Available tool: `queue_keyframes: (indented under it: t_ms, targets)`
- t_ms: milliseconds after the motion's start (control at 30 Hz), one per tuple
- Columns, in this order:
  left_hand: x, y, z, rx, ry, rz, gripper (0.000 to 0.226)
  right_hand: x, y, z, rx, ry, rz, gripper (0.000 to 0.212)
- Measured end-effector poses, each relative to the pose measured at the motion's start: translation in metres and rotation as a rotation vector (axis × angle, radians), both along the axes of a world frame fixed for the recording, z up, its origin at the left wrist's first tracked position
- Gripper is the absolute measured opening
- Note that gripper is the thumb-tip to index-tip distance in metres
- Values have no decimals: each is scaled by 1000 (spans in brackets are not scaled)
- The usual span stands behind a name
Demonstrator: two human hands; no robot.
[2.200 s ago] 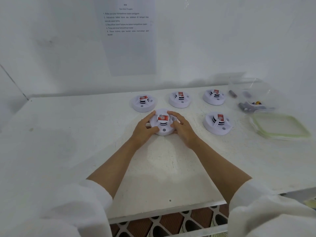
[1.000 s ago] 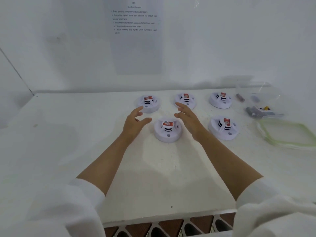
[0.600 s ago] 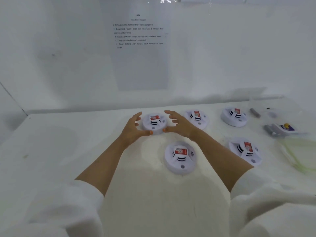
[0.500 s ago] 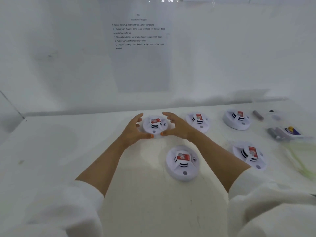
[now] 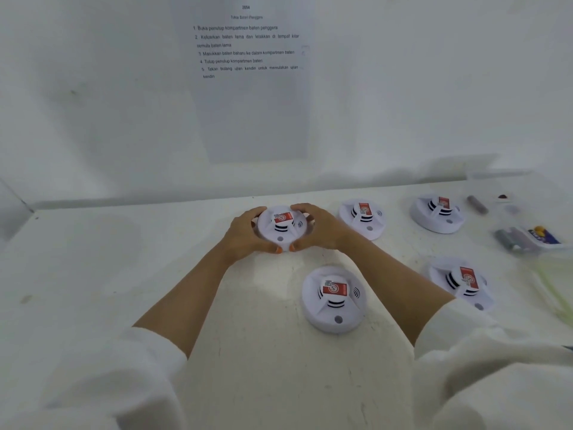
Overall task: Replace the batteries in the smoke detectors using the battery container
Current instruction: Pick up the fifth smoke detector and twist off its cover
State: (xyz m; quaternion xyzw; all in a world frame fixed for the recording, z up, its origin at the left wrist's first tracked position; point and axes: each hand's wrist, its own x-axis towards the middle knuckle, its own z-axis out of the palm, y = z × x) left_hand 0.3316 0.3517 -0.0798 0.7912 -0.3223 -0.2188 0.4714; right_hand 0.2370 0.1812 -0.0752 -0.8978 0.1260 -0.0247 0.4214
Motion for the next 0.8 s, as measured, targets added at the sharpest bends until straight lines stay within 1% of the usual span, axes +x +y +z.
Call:
queue_keyframes:
  t_ms: [67, 167, 300, 567, 700, 733, 800]
  targets:
    - [-4, 0, 7, -12, 3, 4, 84, -5, -1, 4, 34, -23, -15, 87]
    - [-10, -6, 17, -18, -22, 1, 90, -14, -6, 13, 71, -48, -29, 88]
    - [-33, -24, 33, -55, -48, -9, 76, -36, -23, 30, 56, -61, -36, 89]
    - [-95, -84, 53, -107, -96, -23, 89, -103, -82, 60, 42, -91, -37, 86]
    - [-130, -119, 52, -115, -98, -13, 101, -139, -116, 65, 27, -91, -19, 85]
    - [-138, -127, 52, -118, -87, -9, 99, -147, -124, 65, 28, -86, -19, 86]
    - [-152, -142, 52, -136, -61, -11, 86, -162, -139, 65, 34, -83, -20, 86]
